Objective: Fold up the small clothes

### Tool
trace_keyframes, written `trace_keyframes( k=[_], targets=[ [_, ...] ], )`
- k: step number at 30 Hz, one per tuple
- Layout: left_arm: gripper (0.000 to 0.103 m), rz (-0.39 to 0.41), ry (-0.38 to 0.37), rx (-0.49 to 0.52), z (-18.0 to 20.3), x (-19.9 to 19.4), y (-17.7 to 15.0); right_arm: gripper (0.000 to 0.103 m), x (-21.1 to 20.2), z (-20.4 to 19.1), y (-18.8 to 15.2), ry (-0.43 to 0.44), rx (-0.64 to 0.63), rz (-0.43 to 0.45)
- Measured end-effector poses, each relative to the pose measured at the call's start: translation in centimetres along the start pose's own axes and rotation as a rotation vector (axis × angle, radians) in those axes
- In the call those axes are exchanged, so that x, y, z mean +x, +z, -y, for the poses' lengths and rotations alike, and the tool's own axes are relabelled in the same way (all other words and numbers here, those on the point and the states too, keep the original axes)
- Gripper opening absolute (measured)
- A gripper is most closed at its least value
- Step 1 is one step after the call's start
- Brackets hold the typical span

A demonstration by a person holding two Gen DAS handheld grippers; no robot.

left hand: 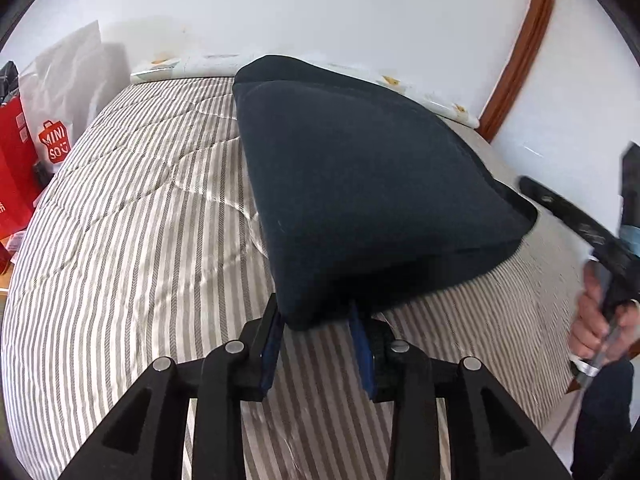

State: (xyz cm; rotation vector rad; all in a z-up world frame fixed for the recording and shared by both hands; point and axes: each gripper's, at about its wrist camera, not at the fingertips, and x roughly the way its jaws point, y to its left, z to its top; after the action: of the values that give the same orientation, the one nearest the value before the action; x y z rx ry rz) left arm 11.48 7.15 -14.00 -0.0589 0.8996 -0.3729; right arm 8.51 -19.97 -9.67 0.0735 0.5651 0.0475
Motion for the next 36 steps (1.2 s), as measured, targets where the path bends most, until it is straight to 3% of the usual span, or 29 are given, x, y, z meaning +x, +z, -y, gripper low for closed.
trace_keyframes(
  k=[5, 9, 14, 20, 24, 26, 31, 36],
  targets=[
    [0.034, 0.032, -0.031, -0.007, 0.1, -2.6, -0.1, 0.020, 2.8, 0.1, -2.2, -0.027, 0.056, -0.117],
    [0.039, 0.077, -0.041, -0.002, 0.0, -3.9, 1.1, 0.020, 1.9, -0.4, -2.9, -0.042, 0.003, -0.123],
    [0.046, 0.126, -0.025, 0.024, -0.1, -4.0, 3.6, 0.021, 0.0, -0.1, -1.2, -0.003, -0.026, -0.126],
    [0.049, 0.067, 0.036, 0.018, -1.5, -0.2, 4.3, 0.029, 1.6, 1.2, 0.5, -0.034, 0.008, -0.125],
    [0.049, 0.015, 0.026, 0.025, -1.4, 1.5, 3.0, 0.029, 3.9, 2.2, -1.4, -0.042, 0.055, -0.221],
    [0.049, -0.007, 0.028, 0.050, -1.0, 1.9, 2.6, 0.029, 3.5, 2.1, -2.1, -0.049, 0.045, -0.216],
    [0.049, 0.001, 0.003, 0.044, -1.0, 0.7, 3.9, 0.029, 2.8, 2.6, 0.8, 0.040, 0.065, -0.222],
    [0.049, 0.037, 0.028, 0.036, -1.5, 0.4, 6.4, 0.033, 5.9, 1.7, 5.6, 0.040, 0.002, -0.208]
  ],
)
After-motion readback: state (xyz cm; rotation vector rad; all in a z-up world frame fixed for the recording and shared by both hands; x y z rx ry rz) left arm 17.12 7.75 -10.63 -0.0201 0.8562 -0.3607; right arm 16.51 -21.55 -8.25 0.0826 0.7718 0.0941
